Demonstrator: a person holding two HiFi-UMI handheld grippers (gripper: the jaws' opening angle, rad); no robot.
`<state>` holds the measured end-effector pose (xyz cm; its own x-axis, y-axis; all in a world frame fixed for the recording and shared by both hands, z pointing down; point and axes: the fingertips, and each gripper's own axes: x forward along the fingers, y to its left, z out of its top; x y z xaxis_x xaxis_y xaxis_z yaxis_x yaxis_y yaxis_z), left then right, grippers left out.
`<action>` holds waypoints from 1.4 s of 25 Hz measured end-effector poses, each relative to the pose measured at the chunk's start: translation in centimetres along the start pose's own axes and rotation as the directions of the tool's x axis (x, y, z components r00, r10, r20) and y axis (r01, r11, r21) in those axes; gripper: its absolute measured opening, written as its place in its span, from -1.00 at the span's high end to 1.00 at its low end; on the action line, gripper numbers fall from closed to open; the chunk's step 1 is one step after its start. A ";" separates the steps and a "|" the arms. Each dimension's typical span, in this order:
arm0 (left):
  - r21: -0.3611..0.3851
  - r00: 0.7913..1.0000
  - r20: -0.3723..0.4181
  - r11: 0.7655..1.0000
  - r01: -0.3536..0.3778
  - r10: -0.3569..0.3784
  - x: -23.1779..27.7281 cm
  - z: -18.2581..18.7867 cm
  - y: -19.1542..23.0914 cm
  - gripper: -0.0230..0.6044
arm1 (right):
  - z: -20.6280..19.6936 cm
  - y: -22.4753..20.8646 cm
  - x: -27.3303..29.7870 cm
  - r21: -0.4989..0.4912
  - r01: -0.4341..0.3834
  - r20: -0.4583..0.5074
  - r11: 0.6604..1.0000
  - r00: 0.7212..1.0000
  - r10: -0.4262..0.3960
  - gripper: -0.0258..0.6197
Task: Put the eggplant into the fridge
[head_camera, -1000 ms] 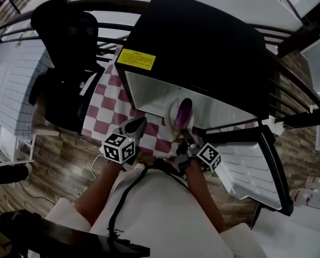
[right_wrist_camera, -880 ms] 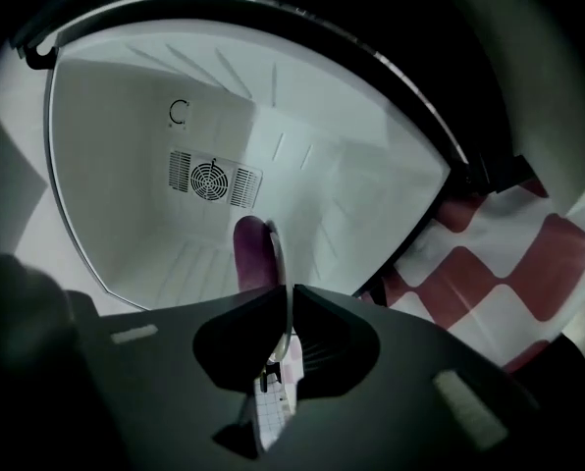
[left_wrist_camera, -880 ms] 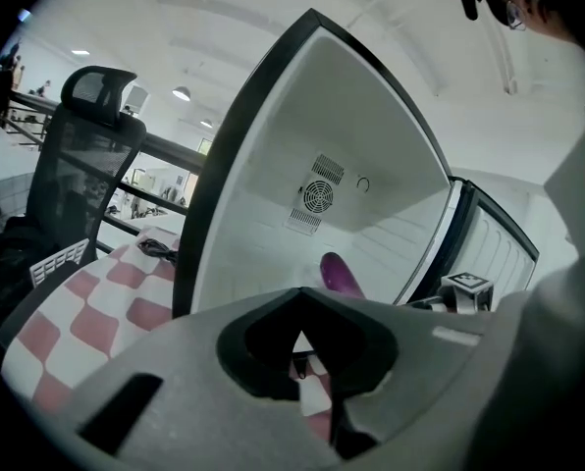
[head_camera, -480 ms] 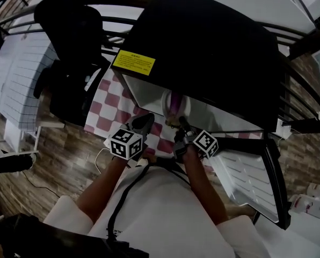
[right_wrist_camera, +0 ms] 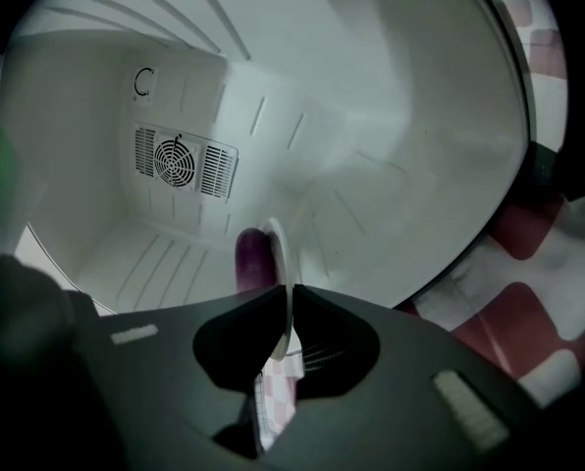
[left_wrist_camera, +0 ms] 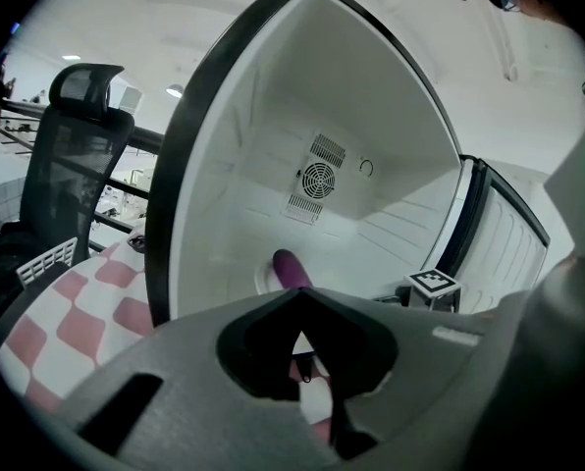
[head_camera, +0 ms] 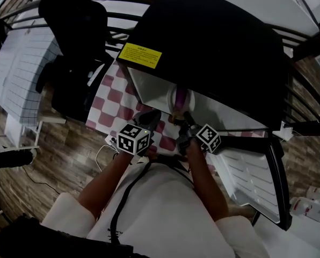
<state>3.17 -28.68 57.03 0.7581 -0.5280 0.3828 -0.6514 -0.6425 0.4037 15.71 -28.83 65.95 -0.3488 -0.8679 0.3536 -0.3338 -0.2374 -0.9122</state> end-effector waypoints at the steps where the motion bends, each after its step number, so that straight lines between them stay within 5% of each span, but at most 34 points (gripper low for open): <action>1: 0.002 1.000 -0.002 1.000 -0.001 0.001 0.1 -0.1 0.0 0.93 | 0.0 -0.1 0.1 0.001 0.000 0.001 1.000 1.000 0.000 0.83; 35: 0.019 0.997 -0.055 0.999 -0.044 0.045 1.5 -2.8 1.0 0.93 | 1.3 -1.2 4.1 0.015 0.080 0.011 0.997 0.997 -0.080 0.82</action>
<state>3.50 -28.58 60.30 0.7249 -0.5254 0.4455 -0.6835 -0.6291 0.3702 15.84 -32.72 68.21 -0.3111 -0.8509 0.4233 -0.3476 -0.3126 -0.8840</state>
